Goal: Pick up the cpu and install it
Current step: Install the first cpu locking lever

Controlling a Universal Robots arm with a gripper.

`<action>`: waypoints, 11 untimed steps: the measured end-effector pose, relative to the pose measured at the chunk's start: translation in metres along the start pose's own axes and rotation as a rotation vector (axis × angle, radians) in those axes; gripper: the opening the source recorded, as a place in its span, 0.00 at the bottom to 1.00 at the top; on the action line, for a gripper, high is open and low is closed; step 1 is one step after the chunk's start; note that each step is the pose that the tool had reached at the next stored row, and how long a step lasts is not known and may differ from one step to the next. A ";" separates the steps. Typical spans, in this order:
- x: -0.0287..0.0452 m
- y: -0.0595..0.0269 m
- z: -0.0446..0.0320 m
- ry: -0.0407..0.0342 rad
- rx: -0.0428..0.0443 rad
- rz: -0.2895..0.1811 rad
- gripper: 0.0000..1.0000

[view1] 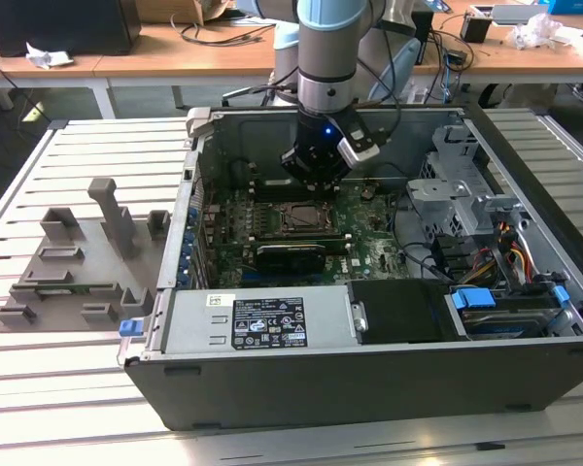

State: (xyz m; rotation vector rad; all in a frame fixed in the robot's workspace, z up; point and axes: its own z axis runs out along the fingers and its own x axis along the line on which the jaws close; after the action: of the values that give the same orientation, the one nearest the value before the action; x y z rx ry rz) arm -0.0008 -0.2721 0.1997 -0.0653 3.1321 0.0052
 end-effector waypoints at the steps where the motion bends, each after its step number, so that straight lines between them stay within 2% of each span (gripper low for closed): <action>1: -0.0003 0.0004 -0.0021 -0.0015 -0.0049 0.000 0.11; 2: -0.0003 0.0003 -0.0079 -0.0011 -0.0044 0.000 0.11; 6: -0.0003 0.0000 -0.0211 -0.0006 -0.0037 0.000 0.11; 9: -0.0002 -0.0032 -0.0257 -0.0009 -0.0036 0.000 0.11; 11: 0.0000 -0.0077 -0.0264 -0.0006 -0.0002 0.000 0.11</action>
State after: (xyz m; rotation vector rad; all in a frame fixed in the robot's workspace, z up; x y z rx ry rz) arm -0.0007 -0.2799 0.2261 -0.0652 3.1315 0.0055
